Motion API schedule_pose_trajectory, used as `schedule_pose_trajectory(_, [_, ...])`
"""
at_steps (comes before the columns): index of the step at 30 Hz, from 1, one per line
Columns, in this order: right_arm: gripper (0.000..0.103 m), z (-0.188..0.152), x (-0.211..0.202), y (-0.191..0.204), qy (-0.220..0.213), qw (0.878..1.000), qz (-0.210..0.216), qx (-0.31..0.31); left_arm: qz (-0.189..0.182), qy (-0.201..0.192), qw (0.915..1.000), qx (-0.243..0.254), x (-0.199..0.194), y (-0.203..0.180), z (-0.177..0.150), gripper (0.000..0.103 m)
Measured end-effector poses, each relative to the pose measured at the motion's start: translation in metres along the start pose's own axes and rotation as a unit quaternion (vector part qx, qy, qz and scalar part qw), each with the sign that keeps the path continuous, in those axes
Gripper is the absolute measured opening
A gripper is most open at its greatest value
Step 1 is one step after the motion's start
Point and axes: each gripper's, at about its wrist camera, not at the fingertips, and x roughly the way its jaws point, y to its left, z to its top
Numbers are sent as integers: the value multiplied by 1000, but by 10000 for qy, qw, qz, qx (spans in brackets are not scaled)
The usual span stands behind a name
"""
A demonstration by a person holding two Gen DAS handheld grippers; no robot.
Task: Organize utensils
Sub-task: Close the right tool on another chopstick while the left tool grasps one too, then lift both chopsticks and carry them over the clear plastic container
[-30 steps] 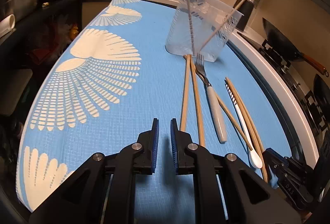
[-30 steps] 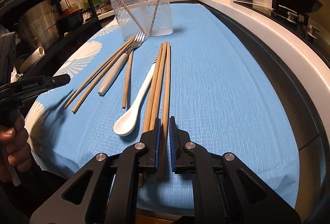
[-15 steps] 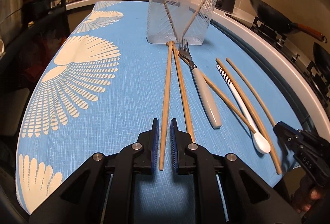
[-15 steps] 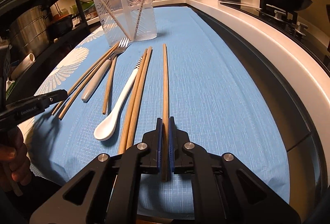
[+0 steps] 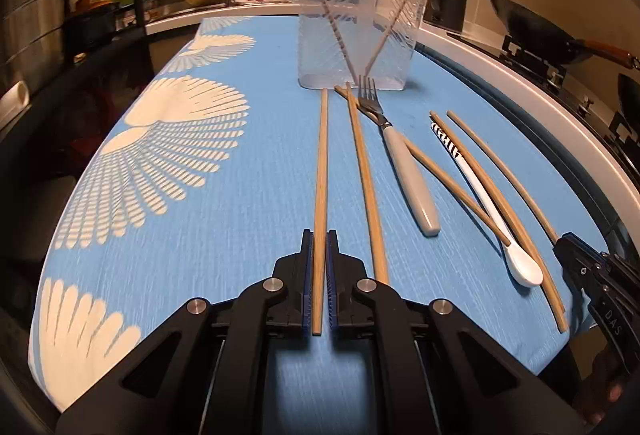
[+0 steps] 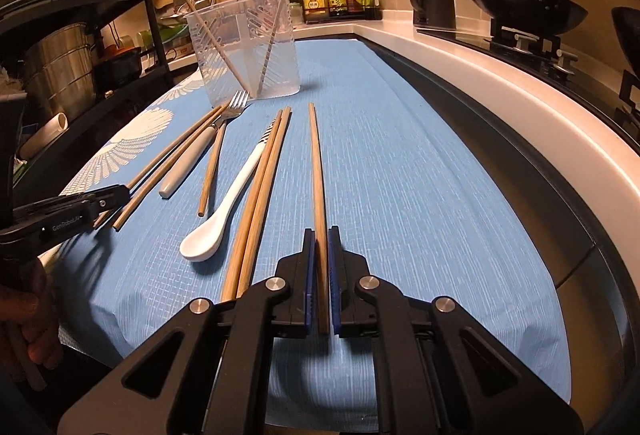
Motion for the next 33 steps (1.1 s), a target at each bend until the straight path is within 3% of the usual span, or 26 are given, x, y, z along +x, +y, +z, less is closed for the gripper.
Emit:
schedule_pose_trajectory(8, [9, -12, -9, 3, -203, 9997, -154, -35, 206, -196, 9995, -101, -17, -7, -23, 6])
schedule_pose_trajectory(33, [6, -12, -7, 6, -222, 9996, -154, -64, 281, -340, 9990, -84, -15, -9, -24, 6])
